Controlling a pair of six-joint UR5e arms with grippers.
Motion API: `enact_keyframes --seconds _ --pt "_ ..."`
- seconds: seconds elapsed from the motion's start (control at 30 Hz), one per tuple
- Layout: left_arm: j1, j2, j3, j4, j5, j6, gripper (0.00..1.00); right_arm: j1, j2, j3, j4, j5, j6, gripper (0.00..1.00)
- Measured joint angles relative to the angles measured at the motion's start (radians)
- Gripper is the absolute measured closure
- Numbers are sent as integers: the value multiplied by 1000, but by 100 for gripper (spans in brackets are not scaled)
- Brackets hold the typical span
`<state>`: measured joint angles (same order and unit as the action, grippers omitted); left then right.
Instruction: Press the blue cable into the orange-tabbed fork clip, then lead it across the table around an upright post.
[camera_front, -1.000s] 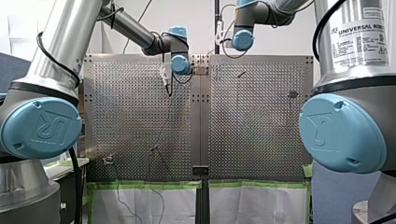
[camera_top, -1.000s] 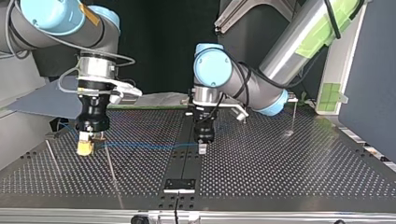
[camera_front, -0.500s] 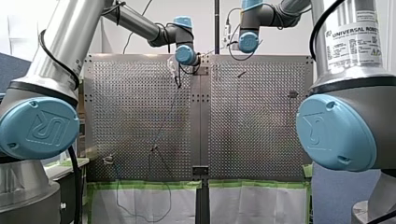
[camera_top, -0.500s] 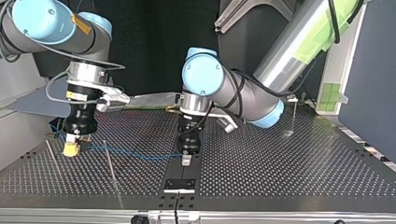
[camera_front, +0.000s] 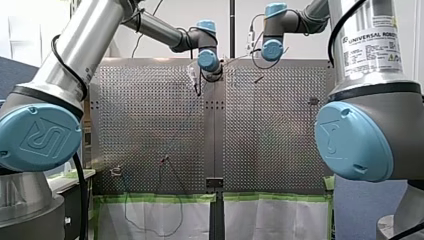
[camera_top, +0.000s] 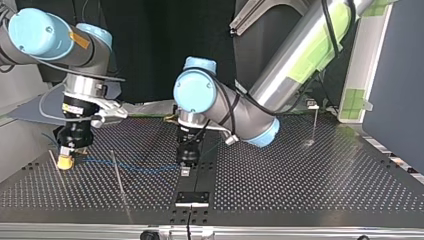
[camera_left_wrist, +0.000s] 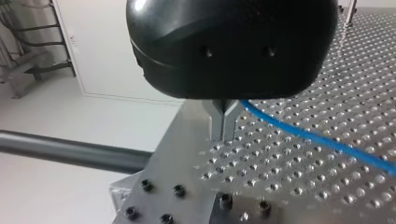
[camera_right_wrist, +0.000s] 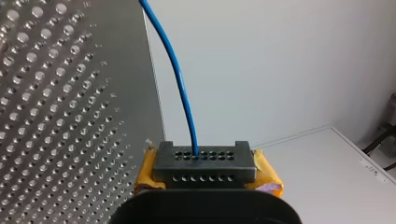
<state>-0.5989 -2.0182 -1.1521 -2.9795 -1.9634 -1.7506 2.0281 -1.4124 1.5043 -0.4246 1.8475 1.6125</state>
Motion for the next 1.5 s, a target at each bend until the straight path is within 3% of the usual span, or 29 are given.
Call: enact_keyframes --seconds 0.3,0.57,0.67,1.3,1.5 --pt "-22 -32 89 -6 -29 -1 100 -79 3 -1 -1 -69 19 100" --pt "-51 -103 166 -73 -39 -1 100 -150 30 -14 -3 -88 20 100" --pt "-63 -130 194 -96 -40 0 100 -167 45 -21 -5 -94 21 100" --pt "-59 -283 379 -100 -50 0 100 -187 161 -59 -60 -171 22 100" --pt "-59 -319 426 -101 -46 -1 100 -204 182 -82 -64 -201 46 100"
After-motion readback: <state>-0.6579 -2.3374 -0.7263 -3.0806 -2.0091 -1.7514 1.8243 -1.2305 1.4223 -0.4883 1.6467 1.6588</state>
